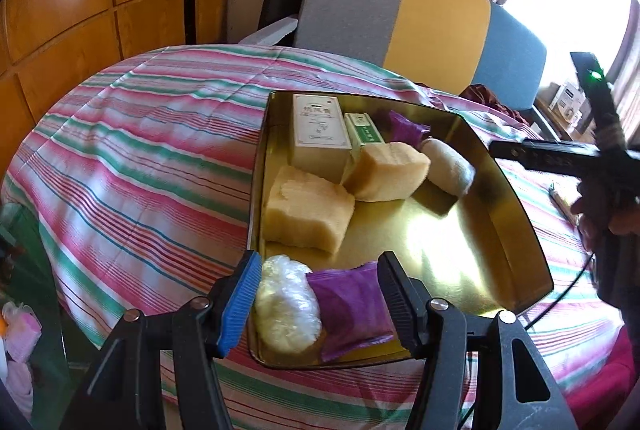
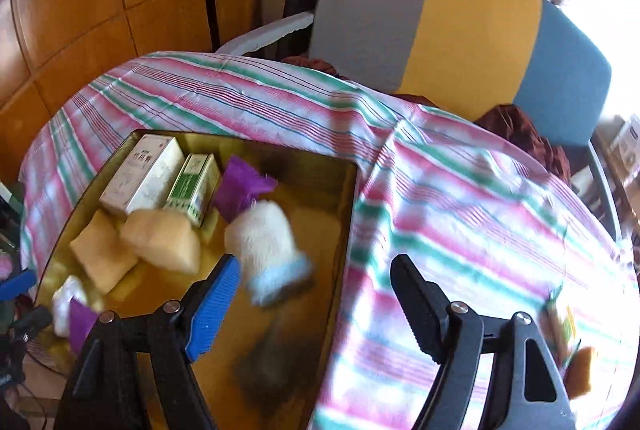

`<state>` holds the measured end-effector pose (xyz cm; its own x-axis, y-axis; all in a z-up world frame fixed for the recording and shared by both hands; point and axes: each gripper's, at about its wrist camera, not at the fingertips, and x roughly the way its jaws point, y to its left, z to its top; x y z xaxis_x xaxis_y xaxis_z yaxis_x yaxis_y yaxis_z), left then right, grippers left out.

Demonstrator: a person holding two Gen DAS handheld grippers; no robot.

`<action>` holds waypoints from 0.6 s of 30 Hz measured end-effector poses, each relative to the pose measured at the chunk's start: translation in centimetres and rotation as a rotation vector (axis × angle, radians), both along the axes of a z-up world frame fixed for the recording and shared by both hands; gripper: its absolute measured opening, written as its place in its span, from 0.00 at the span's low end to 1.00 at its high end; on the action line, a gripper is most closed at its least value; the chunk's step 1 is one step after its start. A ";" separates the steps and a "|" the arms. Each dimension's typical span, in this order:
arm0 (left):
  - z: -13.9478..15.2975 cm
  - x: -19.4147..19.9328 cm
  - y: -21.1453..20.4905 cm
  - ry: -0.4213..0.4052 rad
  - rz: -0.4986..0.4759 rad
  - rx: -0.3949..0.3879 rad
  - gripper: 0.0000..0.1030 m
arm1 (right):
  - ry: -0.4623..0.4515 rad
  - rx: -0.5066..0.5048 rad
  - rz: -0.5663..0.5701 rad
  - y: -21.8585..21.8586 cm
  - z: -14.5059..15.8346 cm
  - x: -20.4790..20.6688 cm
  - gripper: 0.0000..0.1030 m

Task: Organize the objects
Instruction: 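Carry the white cloth roll into the gold tray and release it with the right tool, then move both tools back toward the remaining items on the cloth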

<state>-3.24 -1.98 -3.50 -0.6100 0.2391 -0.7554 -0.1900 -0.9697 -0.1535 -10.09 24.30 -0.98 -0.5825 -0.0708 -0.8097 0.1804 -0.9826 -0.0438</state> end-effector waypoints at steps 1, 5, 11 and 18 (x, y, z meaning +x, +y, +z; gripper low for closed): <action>0.1 0.1 0.2 0.004 -0.006 -0.005 0.60 | 0.002 -0.001 -0.007 0.4 0.0 0.8 0.77; 0.3 0.6 1.2 0.014 -0.032 -0.015 0.60 | -0.006 0.008 -0.050 2.4 -0.1 4.1 0.77; 0.7 1.4 3.2 0.030 -0.081 -0.033 0.60 | -0.015 0.029 -0.134 6.2 -0.5 8.2 0.77; 1.3 1.9 6.7 0.048 -0.169 -0.061 0.61 | -0.044 0.043 -0.243 11.2 -1.3 11.7 0.77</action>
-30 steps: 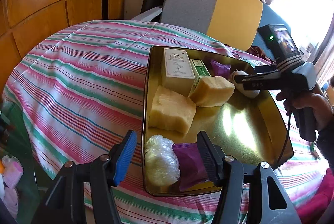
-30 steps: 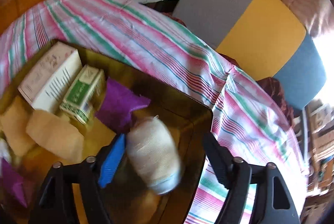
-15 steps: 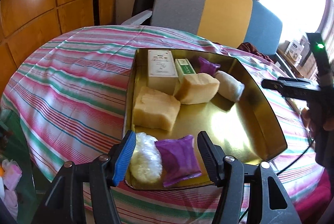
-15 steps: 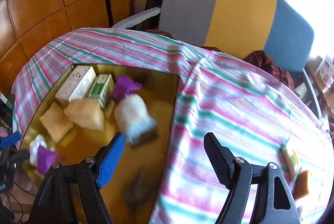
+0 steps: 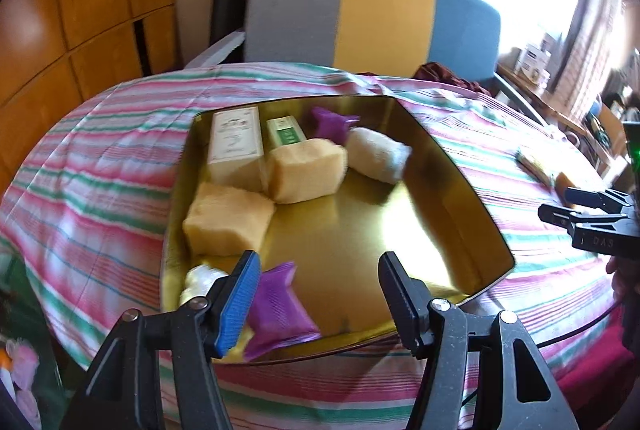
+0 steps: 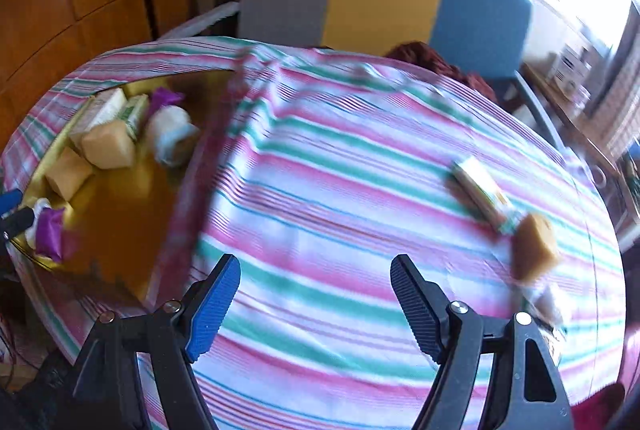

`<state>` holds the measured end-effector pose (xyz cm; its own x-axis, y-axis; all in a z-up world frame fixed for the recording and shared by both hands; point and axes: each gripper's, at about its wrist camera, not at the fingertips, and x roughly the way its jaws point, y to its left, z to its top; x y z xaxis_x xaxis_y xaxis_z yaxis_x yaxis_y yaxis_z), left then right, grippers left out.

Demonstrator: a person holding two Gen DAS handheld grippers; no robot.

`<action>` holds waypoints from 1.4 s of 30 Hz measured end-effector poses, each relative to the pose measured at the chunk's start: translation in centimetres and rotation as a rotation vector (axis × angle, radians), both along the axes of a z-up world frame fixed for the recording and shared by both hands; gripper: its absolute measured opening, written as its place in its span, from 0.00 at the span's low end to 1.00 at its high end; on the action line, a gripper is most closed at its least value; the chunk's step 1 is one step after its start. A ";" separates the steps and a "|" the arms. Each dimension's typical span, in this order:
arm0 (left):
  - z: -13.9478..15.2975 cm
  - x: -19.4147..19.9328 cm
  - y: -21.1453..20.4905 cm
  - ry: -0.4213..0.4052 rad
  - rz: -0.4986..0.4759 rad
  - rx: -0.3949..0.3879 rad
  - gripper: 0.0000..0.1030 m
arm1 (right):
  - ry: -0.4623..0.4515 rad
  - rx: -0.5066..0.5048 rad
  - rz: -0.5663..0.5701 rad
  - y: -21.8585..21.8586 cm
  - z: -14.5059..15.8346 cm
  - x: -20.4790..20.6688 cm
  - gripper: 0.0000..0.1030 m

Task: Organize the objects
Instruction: 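Move both tools back toward the remaining items on the cloth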

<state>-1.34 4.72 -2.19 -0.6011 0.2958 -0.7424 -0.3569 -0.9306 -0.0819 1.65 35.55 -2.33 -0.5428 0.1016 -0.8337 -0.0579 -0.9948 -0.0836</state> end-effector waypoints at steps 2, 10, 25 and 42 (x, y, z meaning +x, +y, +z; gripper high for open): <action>0.3 0.1 1.0 0.006 -0.025 -0.004 0.62 | -0.015 -0.005 -0.051 1.9 -0.2 0.8 0.77; 0.8 0.6 5.5 0.017 -0.142 -0.018 0.62 | -0.060 -0.102 -0.341 12.6 0.1 5.0 0.77; 1.4 1.1 11.4 0.019 -0.282 -0.031 0.64 | -0.111 -0.414 -0.773 28.3 -2.0 9.9 0.77; 1.2 1.2 13.5 0.012 -0.331 -0.048 0.65 | -0.176 -0.738 -0.454 21.6 -4.7 5.8 0.77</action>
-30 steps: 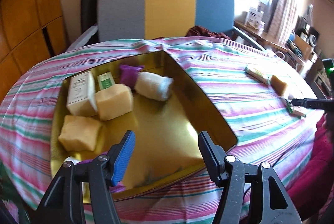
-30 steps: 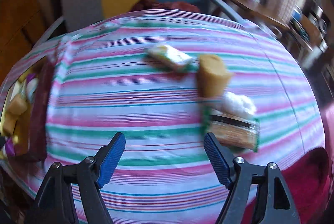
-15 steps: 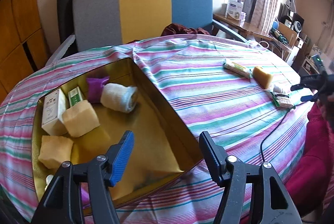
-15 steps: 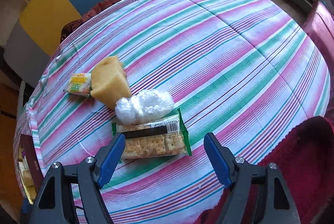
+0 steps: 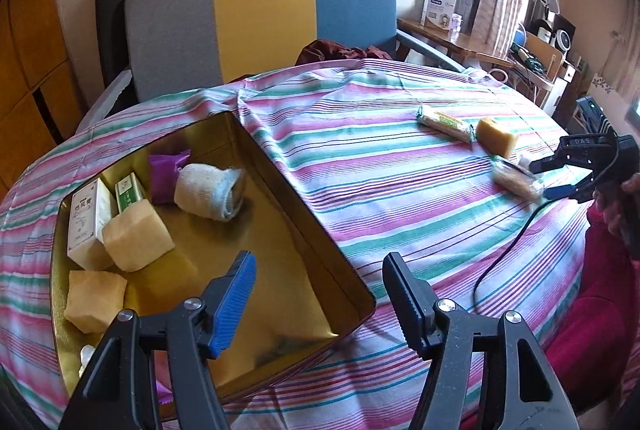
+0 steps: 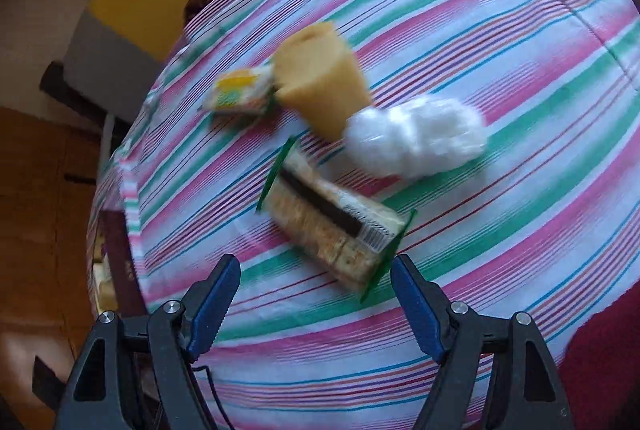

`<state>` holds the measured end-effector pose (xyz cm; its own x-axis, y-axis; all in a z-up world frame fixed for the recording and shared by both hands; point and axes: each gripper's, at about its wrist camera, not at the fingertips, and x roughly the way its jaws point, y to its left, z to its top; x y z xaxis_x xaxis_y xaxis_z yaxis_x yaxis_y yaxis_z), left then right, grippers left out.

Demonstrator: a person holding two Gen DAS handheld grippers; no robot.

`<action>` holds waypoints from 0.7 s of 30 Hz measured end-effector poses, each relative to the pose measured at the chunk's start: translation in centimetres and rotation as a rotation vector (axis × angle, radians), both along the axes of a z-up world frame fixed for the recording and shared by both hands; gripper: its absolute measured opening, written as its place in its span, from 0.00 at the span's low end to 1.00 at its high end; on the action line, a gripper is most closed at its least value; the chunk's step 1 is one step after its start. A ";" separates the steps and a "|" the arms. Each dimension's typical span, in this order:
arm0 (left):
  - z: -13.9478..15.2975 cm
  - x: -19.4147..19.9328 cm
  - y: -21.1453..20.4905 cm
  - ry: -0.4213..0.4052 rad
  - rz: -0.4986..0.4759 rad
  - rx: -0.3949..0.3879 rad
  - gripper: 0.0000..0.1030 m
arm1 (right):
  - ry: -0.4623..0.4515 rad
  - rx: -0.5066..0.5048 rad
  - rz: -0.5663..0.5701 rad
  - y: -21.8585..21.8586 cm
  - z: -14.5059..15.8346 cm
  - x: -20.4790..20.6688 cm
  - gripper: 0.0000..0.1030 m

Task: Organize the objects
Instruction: 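Move both tools back toward the remaining items on the cloth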

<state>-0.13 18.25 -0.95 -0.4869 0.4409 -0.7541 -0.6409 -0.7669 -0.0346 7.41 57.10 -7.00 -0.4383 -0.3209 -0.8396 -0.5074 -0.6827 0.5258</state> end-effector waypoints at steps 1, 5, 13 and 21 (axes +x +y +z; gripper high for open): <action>0.1 0.0 0.2 0.001 -0.004 0.002 0.65 | 0.008 -0.011 0.047 -1.4 0.1 -0.5 0.77; 1.0 -0.2 0.9 0.007 -0.018 0.018 0.65 | 0.037 0.044 0.113 -3.8 1.7 -1.1 0.77; 2.0 -1.0 5.2 -0.009 -0.092 0.026 0.65 | 0.127 0.427 -0.259 1.2 5.9 2.9 0.77; 0.4 -2.1 13.1 -0.161 -0.188 0.041 0.63 | 0.222 0.322 -0.513 4.4 4.3 6.6 0.77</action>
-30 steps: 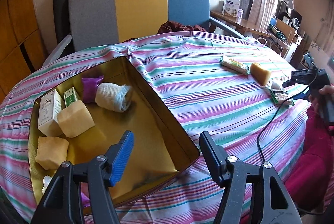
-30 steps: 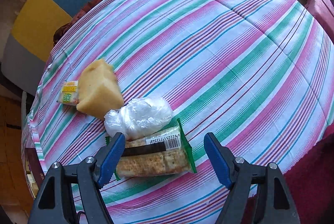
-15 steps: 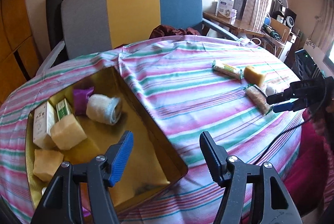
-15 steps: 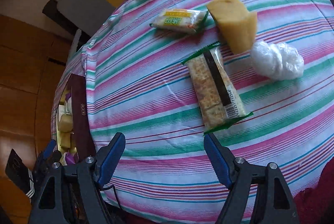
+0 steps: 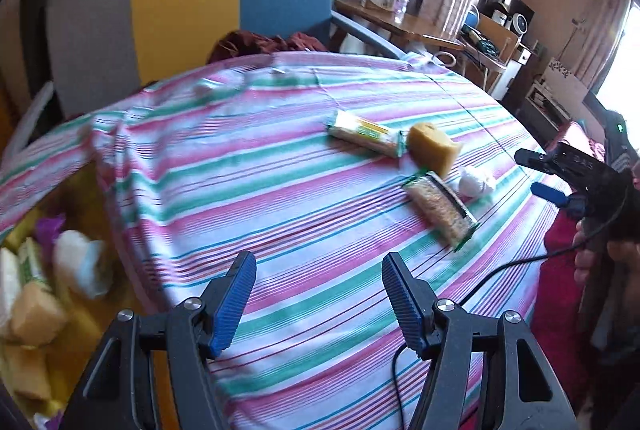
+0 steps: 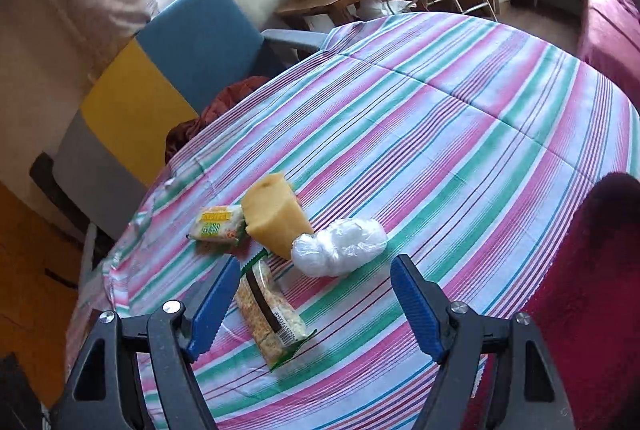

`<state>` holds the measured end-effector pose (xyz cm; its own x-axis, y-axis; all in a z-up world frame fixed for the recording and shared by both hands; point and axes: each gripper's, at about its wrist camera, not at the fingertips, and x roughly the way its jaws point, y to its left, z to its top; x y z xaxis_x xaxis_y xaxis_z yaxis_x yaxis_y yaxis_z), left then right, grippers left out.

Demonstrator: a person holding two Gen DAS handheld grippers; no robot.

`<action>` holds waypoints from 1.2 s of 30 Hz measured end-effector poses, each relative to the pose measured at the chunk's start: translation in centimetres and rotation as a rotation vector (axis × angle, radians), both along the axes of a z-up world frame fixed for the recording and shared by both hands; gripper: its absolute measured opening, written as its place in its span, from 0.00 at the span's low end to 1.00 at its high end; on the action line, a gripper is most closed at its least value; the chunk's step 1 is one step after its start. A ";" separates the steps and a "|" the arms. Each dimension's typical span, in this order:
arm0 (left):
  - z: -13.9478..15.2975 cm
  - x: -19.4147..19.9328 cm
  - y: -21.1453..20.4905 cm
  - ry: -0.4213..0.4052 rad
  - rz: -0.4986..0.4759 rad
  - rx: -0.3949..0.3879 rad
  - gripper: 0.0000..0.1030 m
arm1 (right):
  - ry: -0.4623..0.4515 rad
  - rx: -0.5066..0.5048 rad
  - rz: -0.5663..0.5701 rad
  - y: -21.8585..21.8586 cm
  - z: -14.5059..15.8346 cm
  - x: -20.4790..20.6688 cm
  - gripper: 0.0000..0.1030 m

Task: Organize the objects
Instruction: 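Move both tools back toward the remaining items on the cloth, then grasp the green-edged cracker packet with the left tool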

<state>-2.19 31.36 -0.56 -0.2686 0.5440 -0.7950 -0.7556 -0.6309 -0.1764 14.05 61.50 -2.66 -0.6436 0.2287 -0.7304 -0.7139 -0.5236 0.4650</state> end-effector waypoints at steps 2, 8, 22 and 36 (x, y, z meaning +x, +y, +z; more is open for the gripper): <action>-0.5 -0.2 1.9 -0.038 -0.019 0.006 0.62 | 0.032 -0.023 -0.016 0.5 0.0 0.6 0.77; -2.2 -0.1 8.4 -0.151 -0.081 0.004 0.55 | 0.065 -0.034 0.004 0.4 0.2 0.4 0.77; -6.7 1.2 18.7 -0.323 -0.083 -0.068 0.59 | 0.173 -0.112 -0.011 1.3 -0.3 1.9 0.77; -8.0 2.3 17.5 -0.175 -0.140 -0.108 0.38 | 0.153 -0.119 0.002 1.3 -0.6 1.6 0.77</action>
